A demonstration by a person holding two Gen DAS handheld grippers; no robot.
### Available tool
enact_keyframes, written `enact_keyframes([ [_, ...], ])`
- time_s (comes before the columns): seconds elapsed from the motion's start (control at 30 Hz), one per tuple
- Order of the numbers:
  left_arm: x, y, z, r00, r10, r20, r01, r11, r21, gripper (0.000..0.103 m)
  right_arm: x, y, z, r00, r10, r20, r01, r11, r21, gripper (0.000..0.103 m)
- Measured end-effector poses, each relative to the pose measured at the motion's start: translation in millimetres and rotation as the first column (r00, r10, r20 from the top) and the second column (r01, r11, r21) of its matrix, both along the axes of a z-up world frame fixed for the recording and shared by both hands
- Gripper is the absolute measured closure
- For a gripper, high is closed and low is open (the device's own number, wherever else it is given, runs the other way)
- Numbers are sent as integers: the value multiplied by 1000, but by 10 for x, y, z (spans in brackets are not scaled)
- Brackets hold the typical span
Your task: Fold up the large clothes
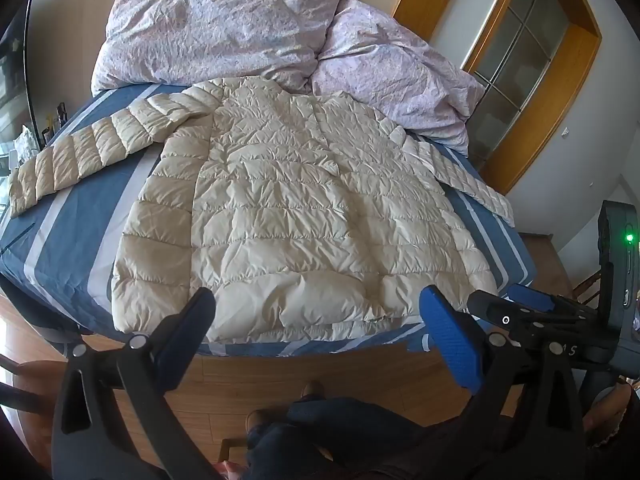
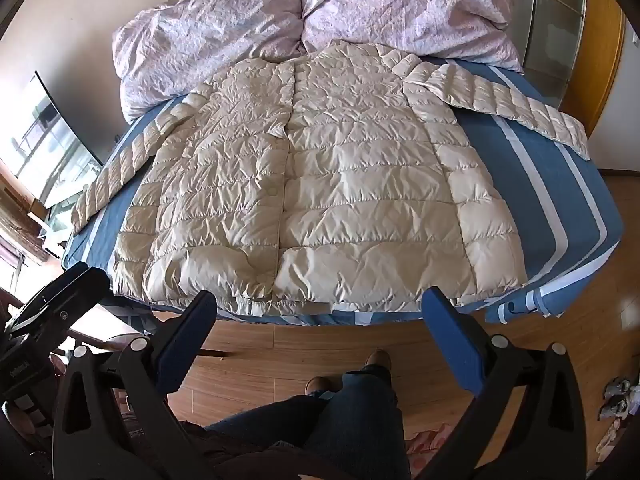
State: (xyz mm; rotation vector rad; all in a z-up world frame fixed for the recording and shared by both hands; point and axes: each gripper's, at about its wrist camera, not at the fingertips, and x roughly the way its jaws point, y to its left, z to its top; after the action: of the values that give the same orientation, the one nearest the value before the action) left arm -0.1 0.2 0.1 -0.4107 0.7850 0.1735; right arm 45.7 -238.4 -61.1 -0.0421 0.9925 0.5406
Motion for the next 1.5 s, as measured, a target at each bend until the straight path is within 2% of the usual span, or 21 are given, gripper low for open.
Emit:
enact_keyframes([
  [1.5, 1, -3, 0, 1000, 0, 0, 0, 1000, 4, 2, -14, 23, 30, 1000, 1, 5, -1, 1000, 2, 1],
])
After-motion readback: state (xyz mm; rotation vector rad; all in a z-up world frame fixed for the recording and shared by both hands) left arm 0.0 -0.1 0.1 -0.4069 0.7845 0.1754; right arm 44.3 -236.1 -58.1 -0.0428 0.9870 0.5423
